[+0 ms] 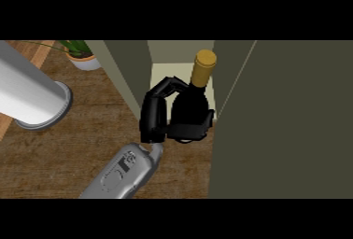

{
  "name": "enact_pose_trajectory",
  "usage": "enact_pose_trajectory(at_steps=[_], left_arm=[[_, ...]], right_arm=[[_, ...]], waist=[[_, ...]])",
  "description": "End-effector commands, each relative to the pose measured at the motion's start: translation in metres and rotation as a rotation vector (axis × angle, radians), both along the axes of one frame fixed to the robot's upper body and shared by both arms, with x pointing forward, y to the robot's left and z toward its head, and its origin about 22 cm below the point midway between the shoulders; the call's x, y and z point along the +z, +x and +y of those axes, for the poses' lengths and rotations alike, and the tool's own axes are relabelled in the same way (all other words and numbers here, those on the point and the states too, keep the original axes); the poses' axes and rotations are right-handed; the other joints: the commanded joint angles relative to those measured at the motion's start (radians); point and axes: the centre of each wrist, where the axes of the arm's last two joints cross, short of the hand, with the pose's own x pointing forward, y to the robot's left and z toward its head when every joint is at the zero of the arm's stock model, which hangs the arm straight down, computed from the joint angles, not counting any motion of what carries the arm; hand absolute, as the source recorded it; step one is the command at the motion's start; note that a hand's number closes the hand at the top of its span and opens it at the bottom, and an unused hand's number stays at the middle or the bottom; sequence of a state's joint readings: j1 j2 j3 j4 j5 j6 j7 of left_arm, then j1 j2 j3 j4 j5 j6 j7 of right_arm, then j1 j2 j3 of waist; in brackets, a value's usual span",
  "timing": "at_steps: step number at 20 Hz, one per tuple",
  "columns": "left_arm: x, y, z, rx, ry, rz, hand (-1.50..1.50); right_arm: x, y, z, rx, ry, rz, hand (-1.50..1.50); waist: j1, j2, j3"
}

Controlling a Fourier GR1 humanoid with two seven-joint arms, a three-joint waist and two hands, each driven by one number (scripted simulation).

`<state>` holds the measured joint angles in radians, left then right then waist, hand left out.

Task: Pick up the wine, place it into the cabinet and close the cabinet

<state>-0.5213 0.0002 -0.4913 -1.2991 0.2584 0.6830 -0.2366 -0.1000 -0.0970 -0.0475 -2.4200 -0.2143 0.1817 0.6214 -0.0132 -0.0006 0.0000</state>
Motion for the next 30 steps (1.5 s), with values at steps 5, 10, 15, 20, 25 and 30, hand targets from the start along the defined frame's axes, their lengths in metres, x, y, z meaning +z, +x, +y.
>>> enact_pose_trajectory(at_steps=[5, 10, 15, 20, 25, 30], left_arm=[[-0.013, 0.001, -0.009, 0.068, 0.029, -0.023, 1.50], [-0.028, 0.026, 0.021, 0.084, 0.009, -0.029, 1.50], [-0.029, 0.035, 0.023, 0.100, -0.006, -0.016, 1.50], [-0.022, 0.054, 0.022, 0.056, -0.002, 0.031, 1.50], [-0.011, 0.073, 0.031, 0.083, -0.021, 0.055, 1.50], [-0.031, 0.079, 0.033, 0.102, 0.035, 0.086, 1.50]], right_arm=[[0.015, -0.040, 0.009, 0.076, 0.042, -0.048, -1.50], [0.012, -0.016, -0.004, 0.066, 0.032, -0.046, -1.50], [0.005, -0.021, -0.002, 0.075, 0.042, -0.040, -1.50], [0.002, -0.020, -0.009, 0.062, 0.067, -0.037, -1.50], [0.005, -0.034, -0.007, 0.052, 0.056, -0.029, -1.50], [0.005, -0.032, 0.008, 0.090, 0.085, -0.025, -1.50]], waist=[[-0.009, -0.001, -0.001], [0.000, 0.002, 0.000], [-0.001, 0.001, 0.000], [-0.006, 0.002, 0.000], [-0.005, 0.001, 0.000], [-0.010, 0.003, 0.000]])
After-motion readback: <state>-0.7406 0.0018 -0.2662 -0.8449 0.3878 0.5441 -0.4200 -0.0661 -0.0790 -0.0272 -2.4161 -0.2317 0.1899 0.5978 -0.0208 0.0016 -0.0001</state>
